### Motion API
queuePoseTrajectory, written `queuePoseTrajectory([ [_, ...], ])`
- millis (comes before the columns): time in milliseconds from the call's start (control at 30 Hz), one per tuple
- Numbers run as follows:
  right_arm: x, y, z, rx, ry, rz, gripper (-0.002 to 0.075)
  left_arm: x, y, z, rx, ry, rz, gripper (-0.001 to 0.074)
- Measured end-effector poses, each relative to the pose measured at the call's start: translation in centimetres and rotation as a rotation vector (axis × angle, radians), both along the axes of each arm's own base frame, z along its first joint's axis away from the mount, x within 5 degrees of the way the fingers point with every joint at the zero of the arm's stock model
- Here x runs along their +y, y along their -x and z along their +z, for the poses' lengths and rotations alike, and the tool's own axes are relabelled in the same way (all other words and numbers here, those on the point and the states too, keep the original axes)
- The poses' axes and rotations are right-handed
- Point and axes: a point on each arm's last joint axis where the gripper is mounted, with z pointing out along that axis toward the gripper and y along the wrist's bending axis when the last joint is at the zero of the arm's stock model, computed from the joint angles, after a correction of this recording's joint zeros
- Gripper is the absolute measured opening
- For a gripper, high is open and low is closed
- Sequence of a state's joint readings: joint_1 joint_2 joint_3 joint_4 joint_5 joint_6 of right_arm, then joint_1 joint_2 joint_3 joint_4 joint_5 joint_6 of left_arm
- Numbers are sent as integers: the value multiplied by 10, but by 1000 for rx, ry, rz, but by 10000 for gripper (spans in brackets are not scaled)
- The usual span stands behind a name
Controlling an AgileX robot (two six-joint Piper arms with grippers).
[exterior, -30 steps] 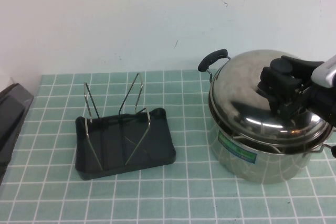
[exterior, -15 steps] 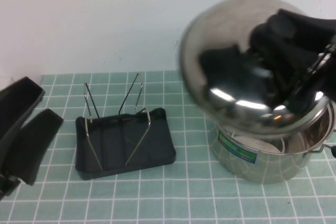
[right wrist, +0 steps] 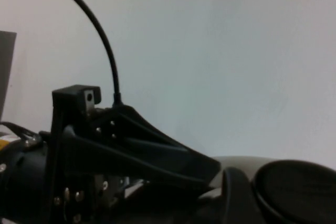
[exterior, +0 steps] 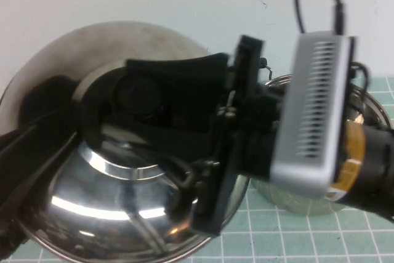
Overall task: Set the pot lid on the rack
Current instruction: Hand over the pot lid
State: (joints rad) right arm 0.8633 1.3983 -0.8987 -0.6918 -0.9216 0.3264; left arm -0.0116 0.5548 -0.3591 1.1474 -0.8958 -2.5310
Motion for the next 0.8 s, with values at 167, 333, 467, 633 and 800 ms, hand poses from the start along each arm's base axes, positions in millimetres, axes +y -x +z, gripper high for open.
queuePoseTrajectory([
  [167, 16, -7, -4, 18, -22, 19, 353, -3, 3, 1, -19, 1, -44, 480],
  [333, 18, -10, -5, 65, -61, 19, 352, -3, 5, 4, -71, -22, -46, 214],
  [467, 18, -10, -4, 67, -70, 23, 352, -3, 6, 5, -93, -27, -43, 213],
  [633, 18, -9, -3, 65, -87, 30, 395, -3, 6, 5, -100, -28, -40, 204],
  [800, 15, -4, 9, 7, -189, 51, 635, -1, 1, 9, -104, -93, 25, 111],
])
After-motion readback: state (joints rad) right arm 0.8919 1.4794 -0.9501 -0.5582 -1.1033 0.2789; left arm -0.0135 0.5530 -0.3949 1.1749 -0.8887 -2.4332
